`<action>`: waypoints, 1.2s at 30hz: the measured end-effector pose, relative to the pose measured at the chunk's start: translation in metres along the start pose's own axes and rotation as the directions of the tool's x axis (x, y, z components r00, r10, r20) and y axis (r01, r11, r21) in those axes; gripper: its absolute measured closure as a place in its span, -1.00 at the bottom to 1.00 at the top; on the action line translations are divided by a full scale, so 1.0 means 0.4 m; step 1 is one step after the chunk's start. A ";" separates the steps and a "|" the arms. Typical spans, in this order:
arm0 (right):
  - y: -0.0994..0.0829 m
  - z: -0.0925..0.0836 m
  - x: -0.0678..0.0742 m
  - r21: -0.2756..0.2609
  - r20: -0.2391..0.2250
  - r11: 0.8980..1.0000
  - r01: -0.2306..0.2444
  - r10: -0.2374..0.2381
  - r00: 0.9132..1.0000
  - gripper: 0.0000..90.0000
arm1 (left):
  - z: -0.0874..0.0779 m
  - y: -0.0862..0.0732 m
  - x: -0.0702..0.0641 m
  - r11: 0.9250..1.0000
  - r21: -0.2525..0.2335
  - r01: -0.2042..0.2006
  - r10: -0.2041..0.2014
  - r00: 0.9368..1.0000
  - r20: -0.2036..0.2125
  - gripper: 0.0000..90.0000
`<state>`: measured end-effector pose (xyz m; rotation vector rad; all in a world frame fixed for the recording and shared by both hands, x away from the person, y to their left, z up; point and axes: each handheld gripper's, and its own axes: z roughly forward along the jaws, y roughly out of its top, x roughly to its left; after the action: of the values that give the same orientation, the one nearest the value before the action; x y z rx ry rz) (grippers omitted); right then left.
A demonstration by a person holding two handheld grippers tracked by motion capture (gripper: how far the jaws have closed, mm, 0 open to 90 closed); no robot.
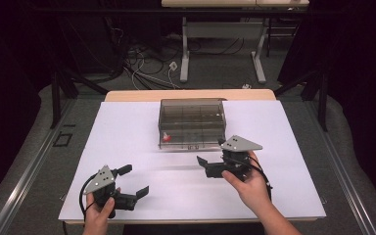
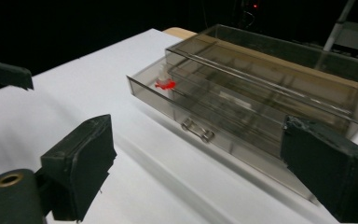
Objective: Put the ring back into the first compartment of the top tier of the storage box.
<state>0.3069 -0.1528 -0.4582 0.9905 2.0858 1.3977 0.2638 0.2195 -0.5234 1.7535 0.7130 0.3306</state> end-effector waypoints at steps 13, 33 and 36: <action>-0.102 -0.075 -0.058 -0.005 0.067 1.000 -0.017 0.017 0.998 -0.97 | 0.001 0.000 -0.001 1.000 0.006 0.003 -0.003 1.000 0.001 -0.99; -0.244 -0.106 -0.122 -0.006 0.153 0.997 -0.082 0.082 0.985 -1.00 | 0.001 0.000 0.000 1.000 0.004 0.000 0.000 1.000 -0.002 -0.99; -0.257 -0.107 -0.124 0.017 0.154 0.995 -0.101 0.098 0.983 -1.00 | 0.000 0.001 -0.001 1.000 0.004 -0.003 0.003 1.000 -0.001 -0.99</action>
<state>0.2765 -0.2403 -0.5372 1.1880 1.9696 1.3020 0.2638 0.2192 -0.5230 1.7583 0.7125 0.3326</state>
